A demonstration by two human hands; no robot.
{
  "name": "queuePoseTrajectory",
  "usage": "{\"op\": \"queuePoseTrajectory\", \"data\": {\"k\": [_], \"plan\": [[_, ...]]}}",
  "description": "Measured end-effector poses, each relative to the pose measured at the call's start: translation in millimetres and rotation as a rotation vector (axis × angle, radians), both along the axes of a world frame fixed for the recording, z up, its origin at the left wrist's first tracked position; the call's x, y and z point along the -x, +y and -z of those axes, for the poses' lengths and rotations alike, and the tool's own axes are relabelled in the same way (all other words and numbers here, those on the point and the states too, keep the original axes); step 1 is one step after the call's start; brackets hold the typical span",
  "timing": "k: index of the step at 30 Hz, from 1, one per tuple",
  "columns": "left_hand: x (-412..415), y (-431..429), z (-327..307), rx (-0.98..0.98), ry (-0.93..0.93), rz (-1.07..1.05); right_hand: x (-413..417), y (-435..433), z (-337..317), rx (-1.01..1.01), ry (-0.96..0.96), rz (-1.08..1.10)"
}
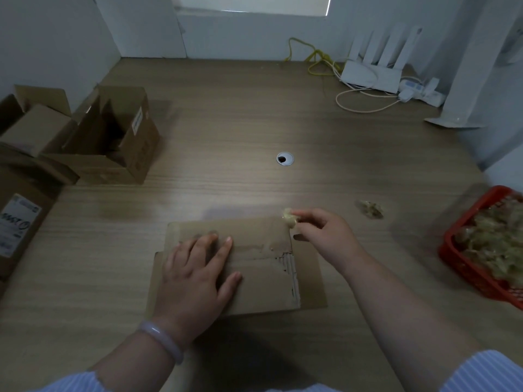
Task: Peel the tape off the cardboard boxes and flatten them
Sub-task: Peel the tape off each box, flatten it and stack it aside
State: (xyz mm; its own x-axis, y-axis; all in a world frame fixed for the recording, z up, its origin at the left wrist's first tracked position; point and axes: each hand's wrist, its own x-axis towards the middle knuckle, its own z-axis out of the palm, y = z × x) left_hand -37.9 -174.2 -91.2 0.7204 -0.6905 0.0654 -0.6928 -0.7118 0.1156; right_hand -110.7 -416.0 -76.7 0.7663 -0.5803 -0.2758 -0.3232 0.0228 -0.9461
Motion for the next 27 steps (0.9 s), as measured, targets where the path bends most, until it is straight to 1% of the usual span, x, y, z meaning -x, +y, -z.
{"op": "queuePoseTrajectory", "data": {"k": [2, 3, 6, 12, 15, 16, 19, 20, 23, 25, 27], "plan": [[0.0, -0.2, 0.2, -0.006, 0.003, -0.002, 1.2, -1.3, -1.1, -0.195, -0.034, 0.044], [0.0, -0.4, 0.0, -0.011, 0.002, -0.003, 0.5, -1.7, 0.4, -0.209, -0.041, 0.048], [-0.1, -0.3, -0.3, -0.019, -0.004, -0.003, -1.1, -1.2, 8.3, -0.158, -0.024, 0.017], [-0.8, 0.3, 1.0, -0.029, 0.002, -0.008, -4.3, -12.0, 19.3, -0.171, 0.041, 0.05], [-1.3, -0.4, 1.1, -0.03, 0.0, -0.009, -9.3, -14.2, 17.7, -0.049, 0.081, -0.05], [-1.3, -0.6, 1.1, -0.029, -0.001, -0.008, -11.2, -13.6, 16.5, -0.036, 0.099, -0.092], [-1.2, -0.8, 0.2, -0.032, -0.004, -0.003, -15.7, -15.5, 12.2, -0.101, 0.135, -0.149], [-1.4, -0.6, 0.1, -0.035, -0.003, -0.002, -17.3, -18.1, 9.9, -0.079, 0.143, -0.175], [-1.2, -0.2, 0.1, -0.024, -0.005, 0.004, -21.7, -24.5, 4.5, 0.081, 0.179, -0.245], [-1.0, -0.1, -0.1, -0.012, -0.008, 0.002, -24.5, -22.6, 6.3, 0.121, 0.153, -0.184], [-0.5, -0.3, 0.2, 0.002, -0.009, 0.002, -26.6, -20.7, 11.3, 0.083, 0.105, -0.033]]}}
